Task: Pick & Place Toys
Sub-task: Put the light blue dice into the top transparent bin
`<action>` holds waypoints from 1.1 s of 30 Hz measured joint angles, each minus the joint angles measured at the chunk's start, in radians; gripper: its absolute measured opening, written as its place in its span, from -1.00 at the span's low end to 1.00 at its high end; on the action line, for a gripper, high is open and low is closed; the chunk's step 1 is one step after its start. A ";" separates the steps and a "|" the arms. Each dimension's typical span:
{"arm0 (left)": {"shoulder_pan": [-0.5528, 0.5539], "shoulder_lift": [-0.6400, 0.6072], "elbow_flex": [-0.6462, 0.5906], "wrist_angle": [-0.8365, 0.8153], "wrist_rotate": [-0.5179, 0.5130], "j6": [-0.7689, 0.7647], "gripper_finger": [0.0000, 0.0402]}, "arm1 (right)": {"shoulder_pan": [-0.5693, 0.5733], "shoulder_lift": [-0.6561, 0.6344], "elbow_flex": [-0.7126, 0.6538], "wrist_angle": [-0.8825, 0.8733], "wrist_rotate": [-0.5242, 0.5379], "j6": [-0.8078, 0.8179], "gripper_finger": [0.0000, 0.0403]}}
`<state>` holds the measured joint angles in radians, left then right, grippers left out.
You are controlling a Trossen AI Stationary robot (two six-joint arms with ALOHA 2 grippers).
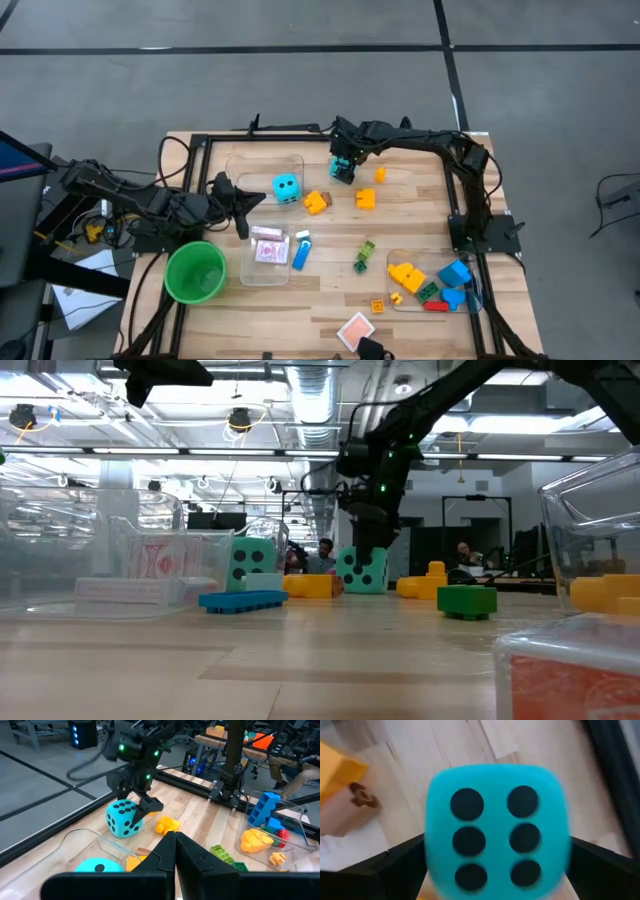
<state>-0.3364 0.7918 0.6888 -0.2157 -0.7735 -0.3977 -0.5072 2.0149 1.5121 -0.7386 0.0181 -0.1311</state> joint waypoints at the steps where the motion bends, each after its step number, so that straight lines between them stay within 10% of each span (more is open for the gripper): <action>1: 0.000 0.000 0.000 0.000 0.000 0.000 -1.00 | -0.001 0.006 -0.002 -0.018 0.000 0.000 0.98; 12: 0.000 0.000 0.000 -0.003 0.030 0.007 -1.00 | 0.039 0.000 -0.005 -0.032 -0.021 0.022 0.72; 23: 0.000 0.025 0.000 0.010 0.185 0.018 -1.00 | 0.207 -0.329 -0.002 -0.033 -0.044 0.152 0.73; 33: 0.000 0.167 0.000 0.318 0.547 0.234 -1.00 | 0.498 -0.675 -0.199 -0.002 0.231 0.439 0.70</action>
<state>-0.3363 0.9590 0.6888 0.1023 -0.2266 -0.1635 -0.0090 1.3397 1.3133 -0.7402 0.2496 0.3075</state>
